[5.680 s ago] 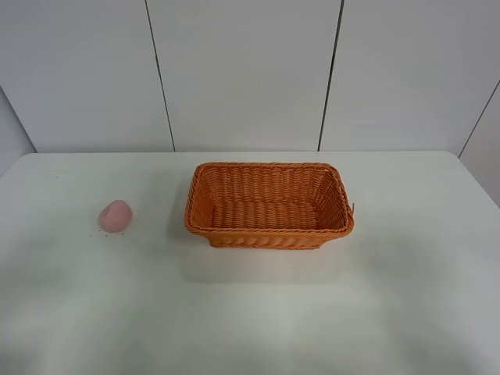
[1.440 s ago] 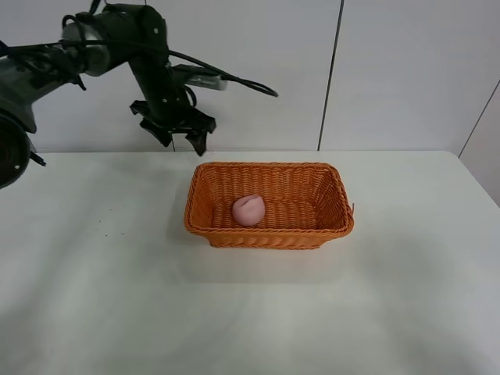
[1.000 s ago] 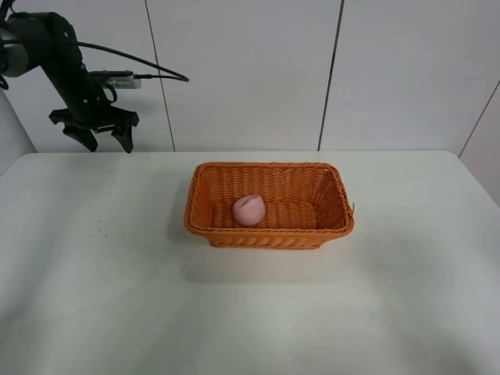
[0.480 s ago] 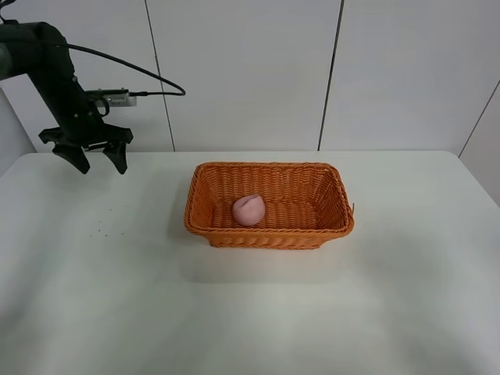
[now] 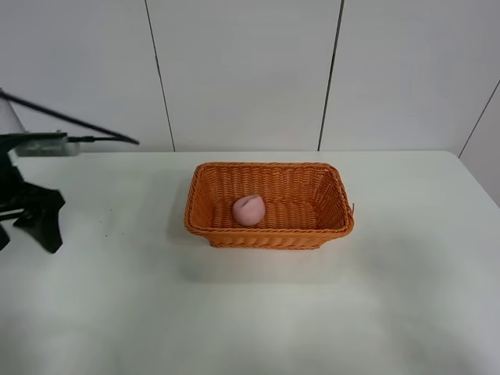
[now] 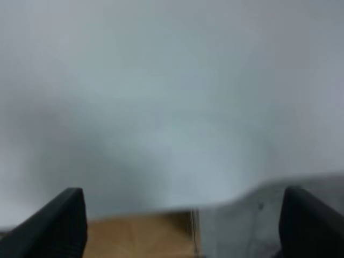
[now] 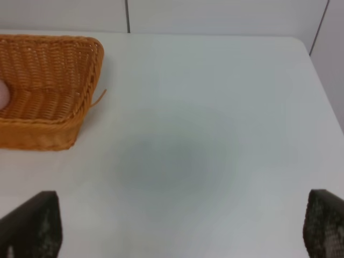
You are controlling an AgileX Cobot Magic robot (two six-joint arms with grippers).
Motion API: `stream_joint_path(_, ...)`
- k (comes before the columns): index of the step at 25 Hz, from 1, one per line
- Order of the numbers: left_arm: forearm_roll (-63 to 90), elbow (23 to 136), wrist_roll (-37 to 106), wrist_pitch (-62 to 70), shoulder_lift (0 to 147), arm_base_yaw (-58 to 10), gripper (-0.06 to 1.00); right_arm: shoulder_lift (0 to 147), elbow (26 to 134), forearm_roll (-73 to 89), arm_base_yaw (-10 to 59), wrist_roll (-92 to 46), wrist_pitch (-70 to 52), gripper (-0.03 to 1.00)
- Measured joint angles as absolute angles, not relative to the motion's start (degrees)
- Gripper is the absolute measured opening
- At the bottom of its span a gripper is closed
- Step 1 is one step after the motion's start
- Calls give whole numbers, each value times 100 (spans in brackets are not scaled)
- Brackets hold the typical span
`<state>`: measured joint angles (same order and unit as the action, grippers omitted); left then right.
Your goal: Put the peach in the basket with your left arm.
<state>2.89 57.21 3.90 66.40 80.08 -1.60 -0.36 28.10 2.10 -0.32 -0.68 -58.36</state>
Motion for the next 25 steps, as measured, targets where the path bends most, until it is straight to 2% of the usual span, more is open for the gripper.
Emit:
stream_joint_path(5, 289, 3920, 390, 6233, 6022, -160, 76, -36, 2810, 210, -32, -68, -5836, 69)
stream_joint_path(9, 289, 3011, 390, 6110, 4440, -160, 76, -36, 2810, 210, -32, -68, -5836, 69)
stream_joint_path(19, 294, 2884, 390, 6040, 1004, -160, 76, -36, 2810, 210, -32, -68, -5836, 69)
stream_joint_path(25, 306, 2880, 334, 6045, -15, -160, 76, -36, 2810, 210, -32, -68, -5836, 69)
